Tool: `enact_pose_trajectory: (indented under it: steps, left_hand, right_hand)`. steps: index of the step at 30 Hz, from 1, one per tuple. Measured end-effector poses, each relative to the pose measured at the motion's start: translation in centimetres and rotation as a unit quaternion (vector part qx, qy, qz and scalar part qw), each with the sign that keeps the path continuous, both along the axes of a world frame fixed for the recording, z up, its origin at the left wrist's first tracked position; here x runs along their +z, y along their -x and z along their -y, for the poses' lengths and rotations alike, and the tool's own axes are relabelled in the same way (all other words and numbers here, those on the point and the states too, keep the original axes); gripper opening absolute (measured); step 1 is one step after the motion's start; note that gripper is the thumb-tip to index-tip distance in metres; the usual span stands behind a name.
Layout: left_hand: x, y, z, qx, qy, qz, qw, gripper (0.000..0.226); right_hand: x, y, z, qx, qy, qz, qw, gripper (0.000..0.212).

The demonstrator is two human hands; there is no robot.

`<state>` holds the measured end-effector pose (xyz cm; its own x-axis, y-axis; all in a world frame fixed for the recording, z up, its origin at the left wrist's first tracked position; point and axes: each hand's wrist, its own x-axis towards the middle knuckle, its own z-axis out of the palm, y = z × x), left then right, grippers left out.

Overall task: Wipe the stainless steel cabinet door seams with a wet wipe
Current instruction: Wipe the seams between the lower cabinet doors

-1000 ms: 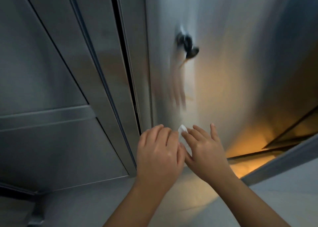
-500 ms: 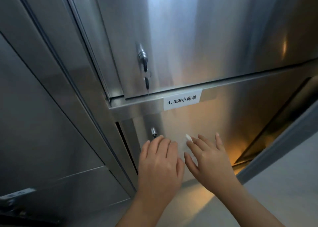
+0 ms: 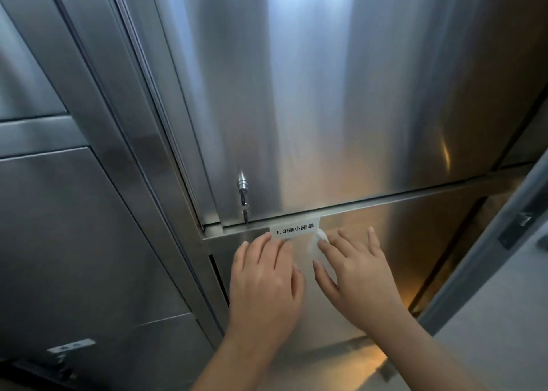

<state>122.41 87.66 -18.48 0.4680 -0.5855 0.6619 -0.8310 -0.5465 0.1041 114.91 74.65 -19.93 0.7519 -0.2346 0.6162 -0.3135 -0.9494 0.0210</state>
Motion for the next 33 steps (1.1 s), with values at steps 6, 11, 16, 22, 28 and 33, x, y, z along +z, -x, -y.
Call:
enact_pose_trajectory:
  steps: [6, 11, 16, 22, 28, 33]
  left_hand:
    - [2.6, 0.9, -0.5, 0.031, 0.030, 0.029, 0.999, 0.032]
    - [4.3, 1.4, -2.1, 0.079, 0.056, 0.053, 0.994, 0.032]
    - [6.0, 0.6, -4.9, 0.156, 0.079, 0.068, 0.982, 0.035]
    - [7.2, -0.1, -8.1, 0.226, 0.068, 0.064, 0.970, 0.038]
    - [8.0, -1.1, -12.7, 0.270, 0.053, 0.068, 0.959, 0.040]
    - [9.0, -2.8, -17.7, 0.286, 0.051, 0.078, 0.954, 0.040]
  right_hand:
    - [3.4, 0.2, -0.1, 0.019, 0.003, 0.044, 0.999, 0.032]
    - [5.7, -0.8, -0.4, 0.078, 0.006, 0.094, 0.992, 0.035]
    - [7.7, -3.4, -2.5, 0.159, 0.004, 0.128, 0.979, 0.042]
    - [8.7, -5.7, -5.9, 0.215, -0.006, 0.152, 0.965, 0.034]
    - [9.7, -7.9, -10.4, 0.256, -0.008, 0.149, 0.955, 0.034]
    - [10.1, -10.0, -15.6, 0.271, -0.020, 0.151, 0.950, 0.031]
